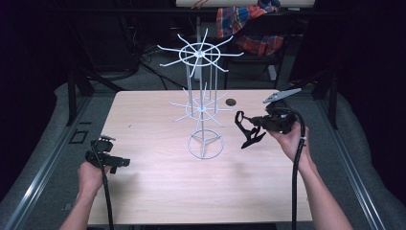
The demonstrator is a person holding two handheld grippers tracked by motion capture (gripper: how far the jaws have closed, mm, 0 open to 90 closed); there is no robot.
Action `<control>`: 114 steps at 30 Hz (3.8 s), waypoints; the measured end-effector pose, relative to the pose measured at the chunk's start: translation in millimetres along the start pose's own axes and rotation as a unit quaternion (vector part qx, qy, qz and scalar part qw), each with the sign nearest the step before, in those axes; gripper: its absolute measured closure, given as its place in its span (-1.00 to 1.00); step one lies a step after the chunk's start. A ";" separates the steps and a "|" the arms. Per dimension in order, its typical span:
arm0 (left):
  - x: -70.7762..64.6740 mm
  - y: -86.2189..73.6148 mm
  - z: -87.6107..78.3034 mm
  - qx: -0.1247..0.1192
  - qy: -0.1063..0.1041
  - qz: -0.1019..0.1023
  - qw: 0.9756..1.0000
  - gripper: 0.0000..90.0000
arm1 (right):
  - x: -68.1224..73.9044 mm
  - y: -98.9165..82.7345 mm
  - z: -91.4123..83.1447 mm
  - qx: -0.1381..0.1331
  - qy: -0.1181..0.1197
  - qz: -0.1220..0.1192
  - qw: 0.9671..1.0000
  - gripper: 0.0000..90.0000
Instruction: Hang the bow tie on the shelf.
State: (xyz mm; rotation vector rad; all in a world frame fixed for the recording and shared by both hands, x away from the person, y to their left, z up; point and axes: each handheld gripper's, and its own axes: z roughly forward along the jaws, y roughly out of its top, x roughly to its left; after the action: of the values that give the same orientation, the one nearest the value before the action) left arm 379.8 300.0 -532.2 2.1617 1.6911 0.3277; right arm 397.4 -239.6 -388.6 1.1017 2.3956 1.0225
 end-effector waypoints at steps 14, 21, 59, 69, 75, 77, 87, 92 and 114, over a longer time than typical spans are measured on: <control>0.3 -0.6 -0.4 0.001 0.000 -0.001 1.000 -1.00 | 0.6 13.8 -5.0 -0.021 -0.002 0.002 1.000 0.99; 0.2 -0.5 0.2 0.003 0.000 0.000 1.000 -1.00 | 0.1 16.9 -6.0 -0.028 -0.002 0.004 1.000 0.99; 0.6 -0.8 3.1 0.010 -0.002 -0.001 1.000 -1.00 | 23.1 34.6 9.9 -0.031 0.017 -0.022 0.999 0.99; 0.4 -0.5 5.7 0.017 -0.001 0.002 1.000 -1.00 | 26.7 30.9 26.0 -0.020 0.017 -0.027 0.999 0.99; 0.1 -1.2 5.0 0.018 -0.001 0.004 1.000 -1.00 | 31.0 28.7 35.8 -0.015 0.009 -0.039 0.999 0.99; 0.1 -1.5 4.8 0.017 -0.002 0.003 1.000 -1.00 | 30.7 27.9 37.3 -0.020 0.010 -0.037 0.999 0.99; 0.5 -1.9 5.1 0.019 -0.003 0.002 1.000 -1.00 | 33.1 24.8 46.3 -0.022 0.021 -0.036 0.999 0.99; -0.1 -1.6 4.8 0.019 -0.003 0.005 1.000 -1.00 | 34.0 23.7 48.2 -0.024 0.028 -0.031 0.999 0.99; -2.5 0.2 5.7 0.021 -0.004 0.011 1.000 -1.00 | 29.8 17.1 56.7 -0.031 0.044 -0.016 0.998 0.98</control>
State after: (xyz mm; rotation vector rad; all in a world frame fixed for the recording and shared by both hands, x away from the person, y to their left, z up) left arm 381.6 296.8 -537.1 2.2087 1.6862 0.2926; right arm 417.4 -182.4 -415.4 1.0132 2.4243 1.1485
